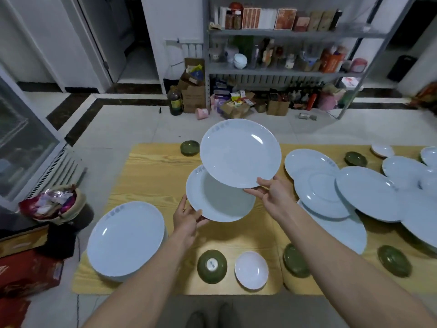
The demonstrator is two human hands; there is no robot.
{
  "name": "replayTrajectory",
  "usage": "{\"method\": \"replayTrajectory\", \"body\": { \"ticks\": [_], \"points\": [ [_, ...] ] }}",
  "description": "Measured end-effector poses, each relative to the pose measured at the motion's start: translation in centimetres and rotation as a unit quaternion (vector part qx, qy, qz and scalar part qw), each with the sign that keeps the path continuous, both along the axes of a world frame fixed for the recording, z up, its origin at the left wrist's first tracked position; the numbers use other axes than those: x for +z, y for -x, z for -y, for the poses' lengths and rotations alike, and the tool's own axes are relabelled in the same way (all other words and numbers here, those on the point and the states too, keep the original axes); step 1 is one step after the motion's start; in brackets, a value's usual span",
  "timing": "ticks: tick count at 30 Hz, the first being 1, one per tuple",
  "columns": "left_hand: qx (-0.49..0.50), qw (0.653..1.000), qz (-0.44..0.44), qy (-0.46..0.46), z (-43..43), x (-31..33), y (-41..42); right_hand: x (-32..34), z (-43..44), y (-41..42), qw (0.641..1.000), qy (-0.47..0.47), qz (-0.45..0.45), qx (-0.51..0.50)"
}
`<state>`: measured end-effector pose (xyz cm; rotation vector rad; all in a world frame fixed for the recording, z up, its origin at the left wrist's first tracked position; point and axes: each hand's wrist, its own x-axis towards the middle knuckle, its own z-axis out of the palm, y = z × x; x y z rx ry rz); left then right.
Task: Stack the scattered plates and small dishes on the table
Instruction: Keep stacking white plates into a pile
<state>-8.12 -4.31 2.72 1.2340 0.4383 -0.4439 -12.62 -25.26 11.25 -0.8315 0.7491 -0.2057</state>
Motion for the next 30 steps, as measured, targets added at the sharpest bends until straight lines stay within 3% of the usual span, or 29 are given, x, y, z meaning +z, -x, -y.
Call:
{"method": "replayTrajectory", "body": {
  "ticks": [11, 18, 30],
  "points": [
    [-0.037, 0.998, -0.05, 0.002, -0.1, -4.5, -2.0, -4.2, -1.2, -0.2, 0.999, -0.007, -0.044, -0.026],
    [-0.046, 0.997, -0.055, -0.006, -0.1, -5.5, -2.4, -6.2, -1.6, -0.4, 0.998, -0.001, -0.055, 0.011],
    [-0.049, 0.994, -0.094, 0.004, -0.7, -6.8, -3.2, -11.4, -4.1, 0.4, 0.985, -0.014, -0.169, 0.017]
  ]
}}
